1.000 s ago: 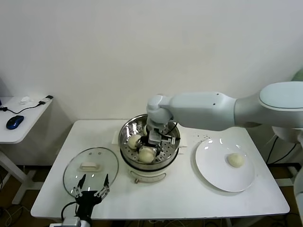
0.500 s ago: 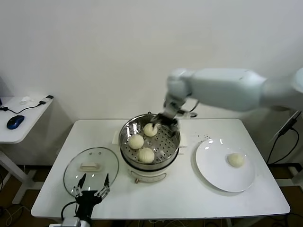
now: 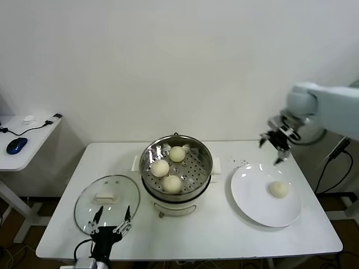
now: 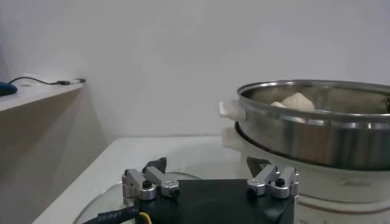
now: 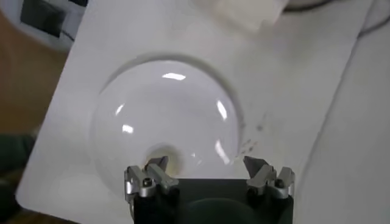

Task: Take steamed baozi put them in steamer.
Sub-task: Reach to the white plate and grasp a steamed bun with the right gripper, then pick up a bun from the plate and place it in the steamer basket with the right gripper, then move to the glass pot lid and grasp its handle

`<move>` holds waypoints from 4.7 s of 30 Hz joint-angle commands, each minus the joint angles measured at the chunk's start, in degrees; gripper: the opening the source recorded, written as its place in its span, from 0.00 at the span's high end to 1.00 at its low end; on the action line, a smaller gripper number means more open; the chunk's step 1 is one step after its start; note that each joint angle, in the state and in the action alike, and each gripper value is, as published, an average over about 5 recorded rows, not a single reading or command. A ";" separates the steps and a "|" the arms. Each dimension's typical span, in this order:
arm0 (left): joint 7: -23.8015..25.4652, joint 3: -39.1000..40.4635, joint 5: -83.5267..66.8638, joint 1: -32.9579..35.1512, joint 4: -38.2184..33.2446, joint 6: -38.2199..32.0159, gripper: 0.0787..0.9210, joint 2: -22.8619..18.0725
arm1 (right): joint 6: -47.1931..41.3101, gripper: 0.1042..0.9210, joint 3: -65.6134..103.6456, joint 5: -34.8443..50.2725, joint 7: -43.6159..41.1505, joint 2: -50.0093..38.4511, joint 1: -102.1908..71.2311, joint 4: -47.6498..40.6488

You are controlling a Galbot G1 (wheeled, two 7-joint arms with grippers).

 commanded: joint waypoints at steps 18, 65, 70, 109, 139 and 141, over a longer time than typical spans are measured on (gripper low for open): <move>-0.22 -0.47 1.60 1.49 0.75 -0.50 0.12 -1.24 | -7.38 0.12 33.97 -13.62 3.75 -2.12 -38.44 -17.57; 0.28 -0.61 0.36 -0.75 -0.72 0.93 0.12 1.18 | -29.64 0.32 -1.19 37.49 20.15 28.62 6.84 15.94; 0.39 -0.60 0.31 -1.21 -0.22 0.99 0.12 1.03 | -30.26 0.32 -0.85 32.34 21.17 28.26 0.65 11.33; -0.04 -1.15 0.91 -3.28 -0.51 0.46 0.12 1.25 | -17.06 0.12 55.82 25.45 42.50 -3.97 -27.01 10.97; -7.62 -3.65 17.27 -9.29 10.74 -14.11 0.12 9.92 | 11.00 0.12 145.19 1.98 50.23 22.32 -136.16 26.57; -12.64 -3.74 26.93 -9.41 12.54 -15.37 0.12 11.47 | 12.98 0.12 143.30 0.64 50.23 25.54 -136.09 25.40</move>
